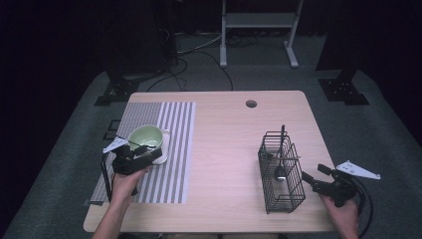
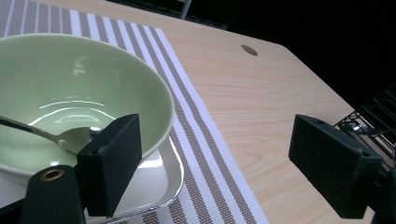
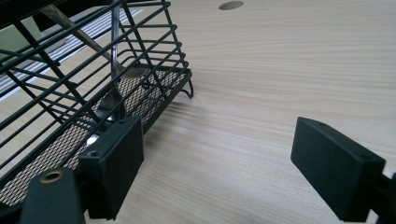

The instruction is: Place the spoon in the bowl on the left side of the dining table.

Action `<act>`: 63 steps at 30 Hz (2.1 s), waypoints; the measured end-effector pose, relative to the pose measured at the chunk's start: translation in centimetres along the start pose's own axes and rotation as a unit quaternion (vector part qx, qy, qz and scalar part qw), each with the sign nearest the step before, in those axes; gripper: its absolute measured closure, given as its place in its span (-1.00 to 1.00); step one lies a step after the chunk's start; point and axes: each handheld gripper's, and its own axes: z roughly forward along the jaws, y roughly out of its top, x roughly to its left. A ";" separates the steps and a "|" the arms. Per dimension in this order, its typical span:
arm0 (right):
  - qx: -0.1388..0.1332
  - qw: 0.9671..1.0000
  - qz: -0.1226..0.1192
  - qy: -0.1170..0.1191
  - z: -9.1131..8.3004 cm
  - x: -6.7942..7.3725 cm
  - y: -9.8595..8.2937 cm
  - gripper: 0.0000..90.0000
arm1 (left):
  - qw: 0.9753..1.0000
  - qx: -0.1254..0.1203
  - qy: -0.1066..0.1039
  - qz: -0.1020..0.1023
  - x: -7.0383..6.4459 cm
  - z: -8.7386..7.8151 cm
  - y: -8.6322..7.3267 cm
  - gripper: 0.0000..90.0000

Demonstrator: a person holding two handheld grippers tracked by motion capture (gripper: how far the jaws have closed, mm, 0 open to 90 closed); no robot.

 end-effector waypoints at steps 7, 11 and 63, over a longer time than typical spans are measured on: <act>0.001 1.000 0.000 0.000 0.0 0.0 0.0 -0.64 | 1.000 0.007 -0.007 0.006 -0.7 0.6 -0.2 -0.63; 0.001 1.000 0.000 0.000 0.0 0.0 0.0 -0.64 | 1.000 0.011 -0.012 0.006 -1.1 1.1 -0.4 -0.63; 0.001 1.000 -0.004 0.000 0.0 0.1 0.1 -0.64 | 0.996 0.049 -0.066 0.020 -4.8 4.0 -2.8 -0.63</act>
